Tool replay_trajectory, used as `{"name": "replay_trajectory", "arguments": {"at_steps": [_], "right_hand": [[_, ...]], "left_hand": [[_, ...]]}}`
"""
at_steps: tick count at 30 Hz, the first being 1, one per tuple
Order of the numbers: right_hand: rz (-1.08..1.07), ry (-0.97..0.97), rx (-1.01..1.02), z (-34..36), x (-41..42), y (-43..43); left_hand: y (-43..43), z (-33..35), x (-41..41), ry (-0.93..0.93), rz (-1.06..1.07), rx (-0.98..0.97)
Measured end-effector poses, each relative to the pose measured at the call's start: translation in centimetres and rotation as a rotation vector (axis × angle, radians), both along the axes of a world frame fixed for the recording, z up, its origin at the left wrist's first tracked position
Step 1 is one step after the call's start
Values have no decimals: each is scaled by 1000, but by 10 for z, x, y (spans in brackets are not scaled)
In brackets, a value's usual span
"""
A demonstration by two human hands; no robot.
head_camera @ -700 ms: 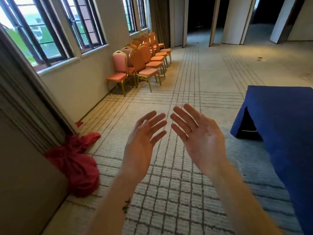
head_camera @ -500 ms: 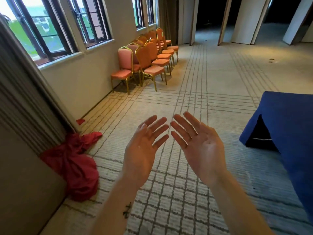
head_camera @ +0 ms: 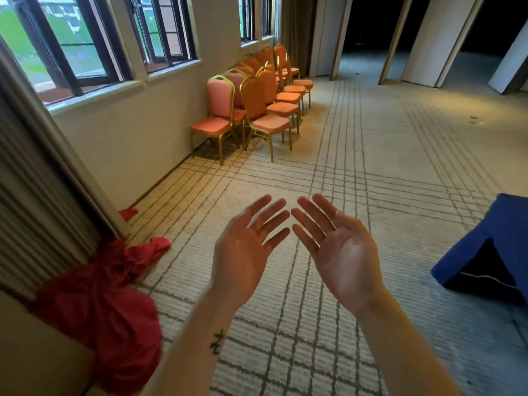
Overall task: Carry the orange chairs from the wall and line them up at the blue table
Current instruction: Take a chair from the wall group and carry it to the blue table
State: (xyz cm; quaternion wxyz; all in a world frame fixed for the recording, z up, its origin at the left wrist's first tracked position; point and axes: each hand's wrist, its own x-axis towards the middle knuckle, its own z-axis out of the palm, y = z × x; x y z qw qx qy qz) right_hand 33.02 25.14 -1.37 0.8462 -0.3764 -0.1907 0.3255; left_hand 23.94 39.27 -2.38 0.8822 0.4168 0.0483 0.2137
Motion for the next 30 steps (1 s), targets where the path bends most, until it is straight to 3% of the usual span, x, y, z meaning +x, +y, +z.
{"name": "replay_trajectory", "arguments": {"at_steps": [10,23,30], "right_hand": [[4,-124,-38,-24,153,158],[118,-62,47,-12,382,360],[77,-140,-62,-32,483,483]], "left_hand": [[152,-17,145,31,66,57],[350,2,358,21,143,96],[468,-15,466,44,119,135]]}}
